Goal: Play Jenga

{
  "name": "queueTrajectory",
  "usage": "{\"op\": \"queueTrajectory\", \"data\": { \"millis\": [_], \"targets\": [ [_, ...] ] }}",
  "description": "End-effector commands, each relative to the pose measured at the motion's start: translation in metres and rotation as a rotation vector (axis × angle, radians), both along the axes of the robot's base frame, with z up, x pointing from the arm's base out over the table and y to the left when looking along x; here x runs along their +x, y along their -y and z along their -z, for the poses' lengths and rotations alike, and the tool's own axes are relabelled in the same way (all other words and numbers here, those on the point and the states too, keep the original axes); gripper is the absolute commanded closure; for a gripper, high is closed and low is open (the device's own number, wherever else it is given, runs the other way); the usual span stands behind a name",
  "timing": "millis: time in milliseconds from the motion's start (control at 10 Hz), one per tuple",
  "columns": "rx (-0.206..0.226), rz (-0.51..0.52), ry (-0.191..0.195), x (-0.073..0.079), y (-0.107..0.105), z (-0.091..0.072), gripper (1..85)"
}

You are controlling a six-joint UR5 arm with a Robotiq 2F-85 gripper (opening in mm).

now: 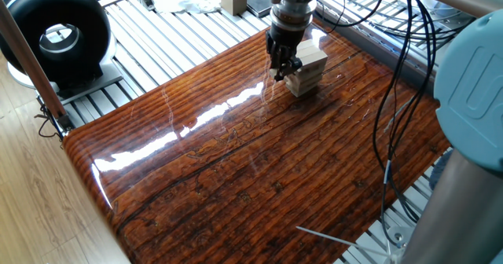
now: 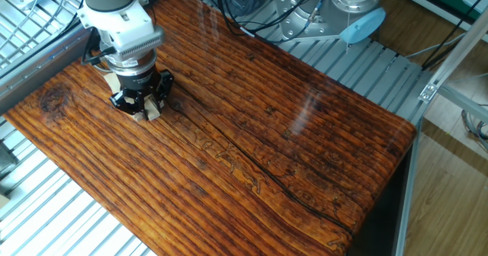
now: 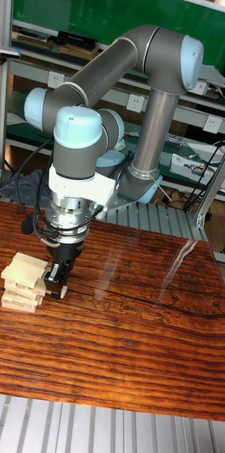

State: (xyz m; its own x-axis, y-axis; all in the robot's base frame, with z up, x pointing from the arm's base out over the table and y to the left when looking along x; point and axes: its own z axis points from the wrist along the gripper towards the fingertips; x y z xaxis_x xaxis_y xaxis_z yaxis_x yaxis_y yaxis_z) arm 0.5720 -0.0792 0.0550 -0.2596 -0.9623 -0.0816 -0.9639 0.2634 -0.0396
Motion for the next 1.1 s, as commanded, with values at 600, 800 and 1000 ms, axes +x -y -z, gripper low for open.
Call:
{"op": "queueTrajectory", "data": {
  "millis": [600, 800, 1000],
  "targets": [
    [0.015, 0.003, 0.016, 0.0038, 0.0004, 0.0009, 60.3],
    [0.015, 0.003, 0.018, 0.0042, 0.0007, 0.0012, 60.3],
    [0.017, 0.006, 0.017, 0.0045, -0.0012, 0.0005, 60.3]
  ]
}}
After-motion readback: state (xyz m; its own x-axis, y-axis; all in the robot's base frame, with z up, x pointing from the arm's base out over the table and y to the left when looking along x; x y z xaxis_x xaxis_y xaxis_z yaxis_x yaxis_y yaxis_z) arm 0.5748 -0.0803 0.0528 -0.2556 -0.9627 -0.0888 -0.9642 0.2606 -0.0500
